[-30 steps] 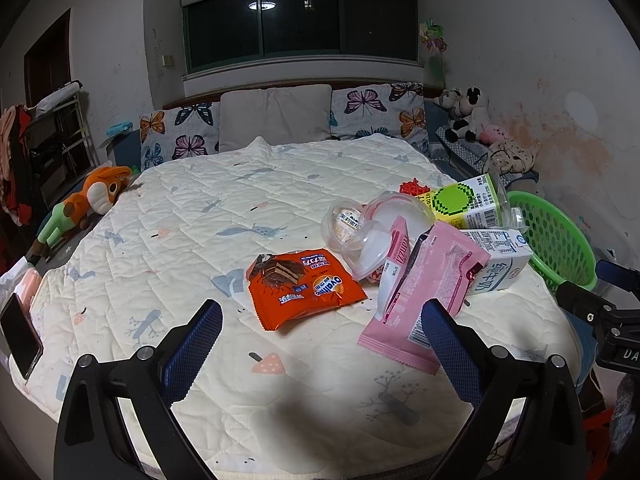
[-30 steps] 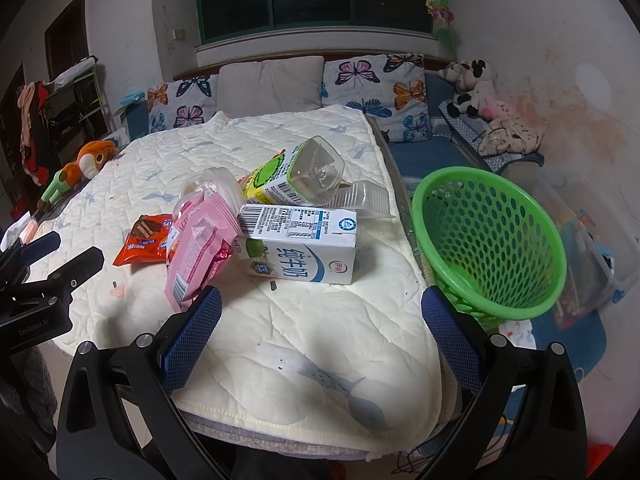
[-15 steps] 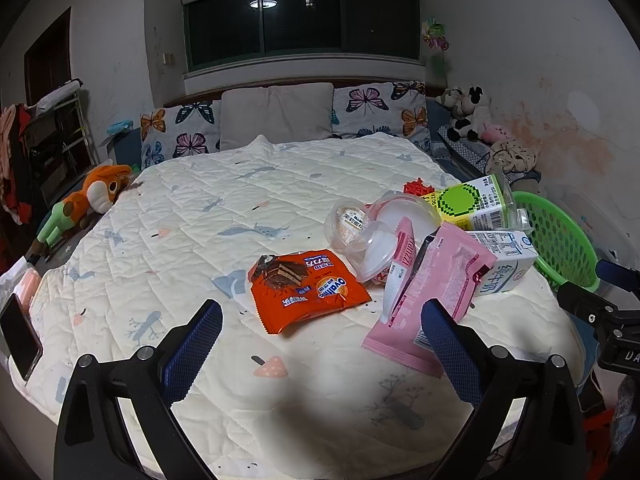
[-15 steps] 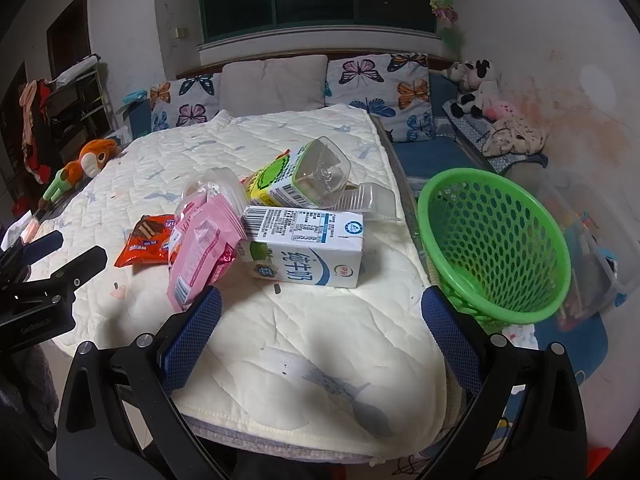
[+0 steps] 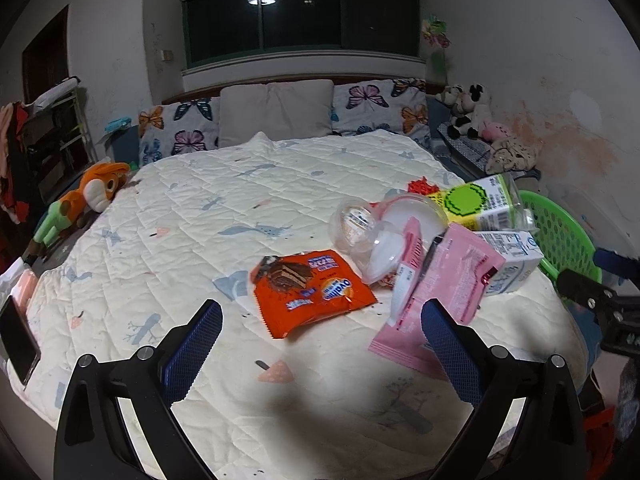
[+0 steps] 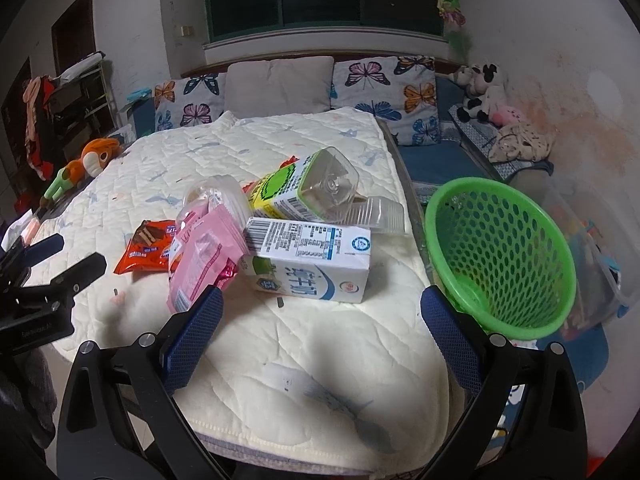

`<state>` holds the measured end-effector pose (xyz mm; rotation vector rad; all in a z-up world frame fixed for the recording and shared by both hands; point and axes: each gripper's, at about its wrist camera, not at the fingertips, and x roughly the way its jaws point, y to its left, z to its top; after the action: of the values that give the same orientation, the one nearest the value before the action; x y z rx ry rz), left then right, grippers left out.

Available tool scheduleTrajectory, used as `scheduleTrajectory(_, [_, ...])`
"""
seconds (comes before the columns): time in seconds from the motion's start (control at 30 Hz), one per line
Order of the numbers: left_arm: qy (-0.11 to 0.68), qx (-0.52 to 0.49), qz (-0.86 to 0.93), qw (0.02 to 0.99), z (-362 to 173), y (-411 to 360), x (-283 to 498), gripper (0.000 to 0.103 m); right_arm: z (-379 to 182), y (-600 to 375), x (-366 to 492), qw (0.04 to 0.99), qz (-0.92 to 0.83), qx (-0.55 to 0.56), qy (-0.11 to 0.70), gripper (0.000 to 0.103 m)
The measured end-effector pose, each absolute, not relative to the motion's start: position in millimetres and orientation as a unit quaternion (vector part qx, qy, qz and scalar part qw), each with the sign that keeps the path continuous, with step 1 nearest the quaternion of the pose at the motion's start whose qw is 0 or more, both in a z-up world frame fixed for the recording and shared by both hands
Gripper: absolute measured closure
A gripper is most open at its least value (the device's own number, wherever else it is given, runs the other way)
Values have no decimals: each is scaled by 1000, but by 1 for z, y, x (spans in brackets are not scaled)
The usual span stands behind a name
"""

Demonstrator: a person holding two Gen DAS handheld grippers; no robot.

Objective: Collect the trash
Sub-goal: 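Grasp the pink wrapper with the left tool while the right tool grasps the clear bottle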

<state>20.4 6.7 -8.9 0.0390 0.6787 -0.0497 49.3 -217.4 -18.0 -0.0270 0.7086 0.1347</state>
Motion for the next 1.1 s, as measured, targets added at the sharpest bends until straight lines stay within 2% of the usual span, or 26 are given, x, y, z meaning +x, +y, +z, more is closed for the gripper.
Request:
scheduleTrajectory(0.93, [395,27,-223,891,-47,-51,83,7,-11,-240,104,923,121,-1,366,9])
scheduleTrajectory(1.03, [398,20,-233,887,-48,-50,86,13,-9,-239,116,920,130,6,369,11])
scheduleTrajectory(1.1, [402,16,-237,884,-50,-50,88,23,-8,-239,125,918,137,13,372,14])
